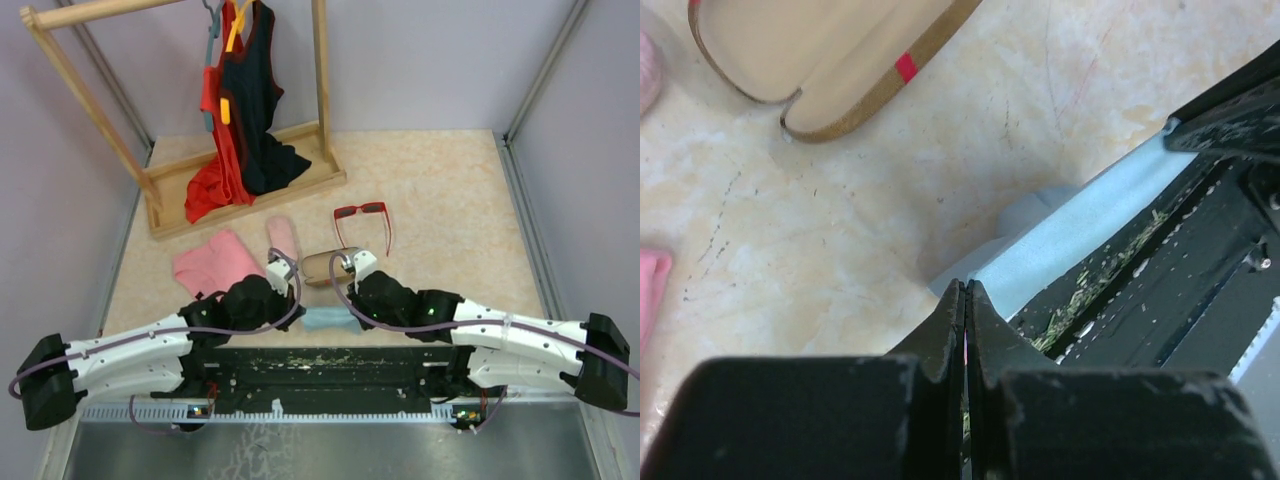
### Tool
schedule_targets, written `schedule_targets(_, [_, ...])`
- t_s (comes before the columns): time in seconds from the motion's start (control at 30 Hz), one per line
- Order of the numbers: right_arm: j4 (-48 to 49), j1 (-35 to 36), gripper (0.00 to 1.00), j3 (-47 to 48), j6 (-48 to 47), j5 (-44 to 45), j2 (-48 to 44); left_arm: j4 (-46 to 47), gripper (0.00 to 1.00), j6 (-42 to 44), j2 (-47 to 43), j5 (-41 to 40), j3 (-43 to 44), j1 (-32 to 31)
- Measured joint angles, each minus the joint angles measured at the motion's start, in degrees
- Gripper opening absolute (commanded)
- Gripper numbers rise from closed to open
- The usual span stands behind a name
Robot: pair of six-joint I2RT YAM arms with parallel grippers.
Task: Organize the sunglasses
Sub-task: Fold the glasses cleaning cloth at the center of the board.
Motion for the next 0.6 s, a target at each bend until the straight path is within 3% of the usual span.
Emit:
schedule_targets(0.33, [-5.0, 0.0, 0.00, 2.5, 1.8, -8.7, -2.4, -5.6, 0.00, 0.2, -1.6, 3.0, 9.5, -0.1])
schedule_targets(0.6, [-7.8, 0.0, 0.00, 2.5, 4.9, -15.2, -4.5, -11.2, 0.00, -0.5, -1.5, 4.9, 11.1, -2.7])
